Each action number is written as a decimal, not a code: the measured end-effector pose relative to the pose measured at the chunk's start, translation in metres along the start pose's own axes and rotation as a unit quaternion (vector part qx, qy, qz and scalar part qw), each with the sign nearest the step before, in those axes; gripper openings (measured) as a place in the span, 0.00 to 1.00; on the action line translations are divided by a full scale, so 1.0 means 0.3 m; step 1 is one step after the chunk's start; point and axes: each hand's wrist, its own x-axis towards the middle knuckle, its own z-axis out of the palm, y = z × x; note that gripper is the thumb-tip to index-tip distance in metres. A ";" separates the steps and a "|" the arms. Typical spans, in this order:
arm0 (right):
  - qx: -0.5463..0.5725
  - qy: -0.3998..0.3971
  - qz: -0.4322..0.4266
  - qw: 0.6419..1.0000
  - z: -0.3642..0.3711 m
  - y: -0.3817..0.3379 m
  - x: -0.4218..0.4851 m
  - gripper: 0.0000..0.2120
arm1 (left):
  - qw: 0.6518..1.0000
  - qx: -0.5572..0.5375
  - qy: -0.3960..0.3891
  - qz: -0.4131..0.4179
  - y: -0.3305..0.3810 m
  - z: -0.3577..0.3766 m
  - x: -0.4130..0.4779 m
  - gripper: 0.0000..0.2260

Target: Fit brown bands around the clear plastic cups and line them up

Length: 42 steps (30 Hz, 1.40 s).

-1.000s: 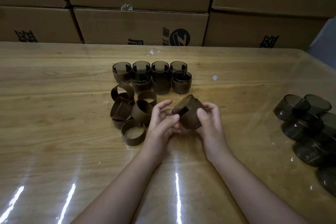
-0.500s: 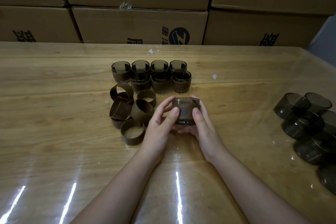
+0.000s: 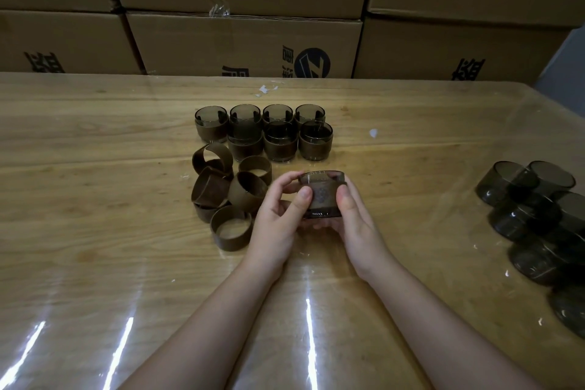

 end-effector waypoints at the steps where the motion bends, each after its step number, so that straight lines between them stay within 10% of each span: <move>1: -0.001 0.001 0.002 1.000 0.000 0.001 0.000 0.25 | 1.000 0.001 0.000 0.002 -0.002 -0.001 -0.001 0.18; 15: 0.052 0.040 0.038 0.997 0.001 0.010 0.012 0.26 | 0.987 0.152 0.027 0.051 -0.009 0.029 -0.029 0.19; 22: 0.166 0.104 0.074 0.978 -0.031 0.007 0.036 0.31 | 0.776 0.505 0.172 0.337 0.163 -0.129 0.008 0.12; 25: 0.195 0.104 0.089 0.971 -0.037 0.006 0.035 0.31 | 0.812 0.505 0.249 0.155 0.217 -0.267 0.083 0.11; 30: 0.163 0.097 0.090 0.978 -0.029 0.008 0.036 0.34 | 0.969 0.216 0.112 -0.051 0.159 -0.382 0.121 0.12; 42: 0.167 0.097 0.092 0.977 -0.032 0.010 0.038 0.27 | 0.984 0.152 0.093 -0.020 0.032 -0.238 0.174 0.15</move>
